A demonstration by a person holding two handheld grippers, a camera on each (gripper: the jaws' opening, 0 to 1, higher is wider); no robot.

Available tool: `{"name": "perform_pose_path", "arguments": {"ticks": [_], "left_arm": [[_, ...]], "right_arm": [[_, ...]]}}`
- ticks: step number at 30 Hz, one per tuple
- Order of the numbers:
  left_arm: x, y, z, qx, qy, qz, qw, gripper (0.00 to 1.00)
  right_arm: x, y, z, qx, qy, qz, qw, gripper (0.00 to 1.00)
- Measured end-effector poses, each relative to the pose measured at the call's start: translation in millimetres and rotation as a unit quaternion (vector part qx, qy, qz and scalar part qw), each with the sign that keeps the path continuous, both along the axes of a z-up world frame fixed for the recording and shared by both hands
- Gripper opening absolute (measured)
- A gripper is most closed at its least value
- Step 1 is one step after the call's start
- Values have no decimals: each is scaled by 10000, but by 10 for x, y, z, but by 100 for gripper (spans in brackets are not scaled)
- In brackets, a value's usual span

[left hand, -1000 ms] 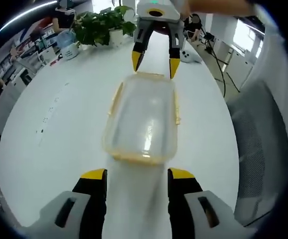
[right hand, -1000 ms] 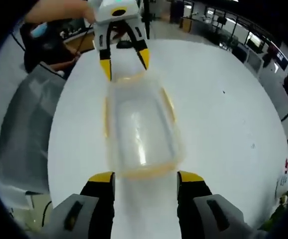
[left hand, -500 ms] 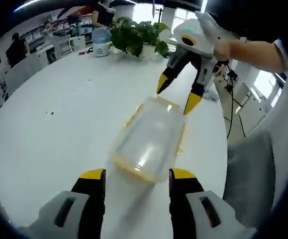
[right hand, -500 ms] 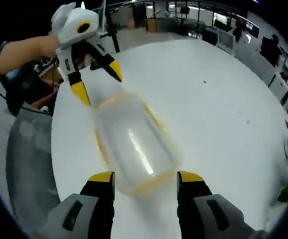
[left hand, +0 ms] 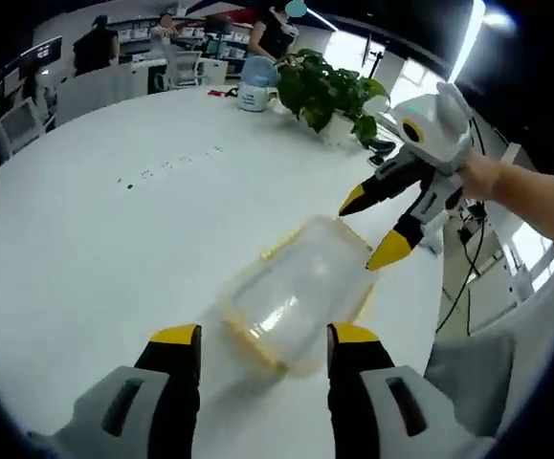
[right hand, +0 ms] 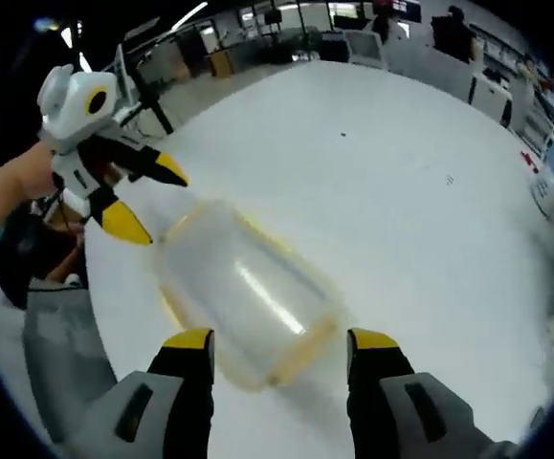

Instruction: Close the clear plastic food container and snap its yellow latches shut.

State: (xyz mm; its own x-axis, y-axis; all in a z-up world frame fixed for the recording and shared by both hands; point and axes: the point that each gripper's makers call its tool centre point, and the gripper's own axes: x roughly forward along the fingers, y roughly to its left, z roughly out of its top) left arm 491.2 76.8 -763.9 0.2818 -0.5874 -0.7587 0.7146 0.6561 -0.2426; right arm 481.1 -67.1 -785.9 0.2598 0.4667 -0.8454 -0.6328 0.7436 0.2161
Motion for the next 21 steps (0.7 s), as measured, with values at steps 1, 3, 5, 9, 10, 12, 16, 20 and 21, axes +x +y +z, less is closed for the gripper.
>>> {"name": "perform_pose_path", "arguments": {"ticks": [1,3,5,9,10,12,16,20,21], "left_arm": [[-5,-4,-2,-1,21,30,10000,54],[-13,0,-19,12,109,159,9998,54],[-8,9,-36,33,157,293,9994,54],[-10,-9,-58,-25,302,589,9978,53],[-19,-18,-71,-74,413,737,9964,53],[-24,-34,-89,-94,454,774,9959,52],[-73,-96,-125,-269,775,1091,9906,51],[-73,-60,-174,-114,812,1179,9896,50],[-78,-53,-187,-120,852,1237,9886,50]], "right_arm": [[-4,3,-2,35,40,-81,10000,56],[-14,-4,-7,21,63,-158,9999,56],[-15,-1,-21,35,101,-245,9996,55],[16,-5,-22,92,137,-484,9987,55],[20,-9,-28,95,163,-530,9984,55],[19,-5,-28,104,175,-565,9982,54],[27,6,-39,151,201,-659,9975,54],[5,12,-73,281,355,-867,9952,53],[0,16,-84,293,367,-875,9951,52]]}}
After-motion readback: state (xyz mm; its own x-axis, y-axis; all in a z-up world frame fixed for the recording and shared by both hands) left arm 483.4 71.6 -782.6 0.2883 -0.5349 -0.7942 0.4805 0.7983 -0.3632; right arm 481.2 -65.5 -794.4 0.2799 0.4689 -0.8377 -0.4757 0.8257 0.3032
